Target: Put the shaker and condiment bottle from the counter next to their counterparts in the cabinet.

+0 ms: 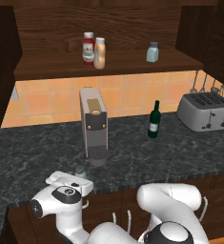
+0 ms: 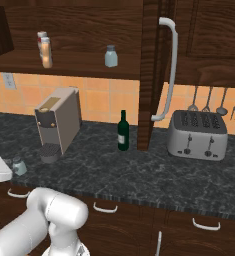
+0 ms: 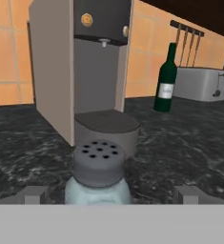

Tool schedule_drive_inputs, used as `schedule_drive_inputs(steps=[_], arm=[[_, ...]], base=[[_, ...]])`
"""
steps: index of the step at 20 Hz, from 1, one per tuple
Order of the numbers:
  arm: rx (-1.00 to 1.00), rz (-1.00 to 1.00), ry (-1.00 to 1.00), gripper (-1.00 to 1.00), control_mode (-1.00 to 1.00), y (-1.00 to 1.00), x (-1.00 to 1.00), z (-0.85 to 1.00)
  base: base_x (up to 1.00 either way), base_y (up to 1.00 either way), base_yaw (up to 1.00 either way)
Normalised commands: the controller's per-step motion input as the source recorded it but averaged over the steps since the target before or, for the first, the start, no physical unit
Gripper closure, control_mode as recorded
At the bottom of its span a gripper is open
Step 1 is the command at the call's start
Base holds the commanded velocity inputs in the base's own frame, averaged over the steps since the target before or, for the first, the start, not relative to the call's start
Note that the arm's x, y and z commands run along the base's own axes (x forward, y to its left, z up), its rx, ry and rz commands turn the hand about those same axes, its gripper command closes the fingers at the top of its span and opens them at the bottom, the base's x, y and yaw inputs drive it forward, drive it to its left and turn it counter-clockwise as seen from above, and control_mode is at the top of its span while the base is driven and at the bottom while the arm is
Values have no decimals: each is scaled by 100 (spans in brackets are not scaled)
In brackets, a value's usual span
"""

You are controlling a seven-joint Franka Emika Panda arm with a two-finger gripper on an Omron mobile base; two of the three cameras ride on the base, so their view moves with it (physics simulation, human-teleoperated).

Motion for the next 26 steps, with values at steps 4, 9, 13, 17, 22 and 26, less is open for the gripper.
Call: schedule_drive_inputs(steps=[4,9,13,17,22,26], arm=[[0,0,6,-100,-100,1,5,-18],[1,1,3,-100,-100,0,1,-8],[5,0,0,-100,-100,-3,0,0],[5,1,0,-100,-100,-8,0,0],[3,0,0,-100,-100,-13,0,0],[0,0,0,-100,-100,-4,5,0]], base=[[0,0,0],[0,0,0],[0,0,0],[0,0,0],[0,0,0],[0,0,0]])
